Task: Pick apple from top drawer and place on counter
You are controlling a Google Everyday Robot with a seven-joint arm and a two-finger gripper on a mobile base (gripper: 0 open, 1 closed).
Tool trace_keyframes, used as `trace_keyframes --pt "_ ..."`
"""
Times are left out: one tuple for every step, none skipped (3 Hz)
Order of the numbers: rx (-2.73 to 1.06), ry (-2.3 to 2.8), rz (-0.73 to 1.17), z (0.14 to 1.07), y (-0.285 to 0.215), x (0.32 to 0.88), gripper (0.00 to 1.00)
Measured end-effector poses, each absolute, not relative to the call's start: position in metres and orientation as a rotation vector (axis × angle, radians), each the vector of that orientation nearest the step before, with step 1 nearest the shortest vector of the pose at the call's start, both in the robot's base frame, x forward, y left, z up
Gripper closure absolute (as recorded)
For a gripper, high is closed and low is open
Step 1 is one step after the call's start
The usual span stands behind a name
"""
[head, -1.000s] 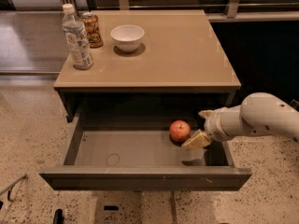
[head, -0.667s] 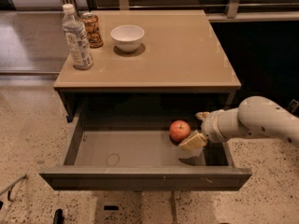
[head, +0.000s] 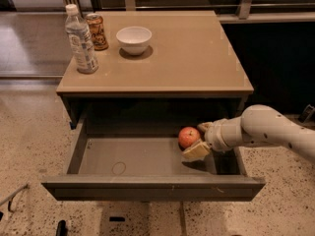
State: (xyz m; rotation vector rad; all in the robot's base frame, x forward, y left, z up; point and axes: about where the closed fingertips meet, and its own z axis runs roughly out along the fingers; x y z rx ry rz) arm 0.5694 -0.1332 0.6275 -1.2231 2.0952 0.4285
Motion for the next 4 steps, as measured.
trace_keyframes --pt "-1.242 2.081 0.456 0.621 -0.12 0.578 0.3" --pt "-1.267 2.062 0.464 0.618 -0.109 0.586 0.56" --pt "-1.267 2.062 0.464 0.618 -0.109 0.586 0.8" --pt "-1.267 2.062 0.464 0.618 -0.109 0.586 0.99"
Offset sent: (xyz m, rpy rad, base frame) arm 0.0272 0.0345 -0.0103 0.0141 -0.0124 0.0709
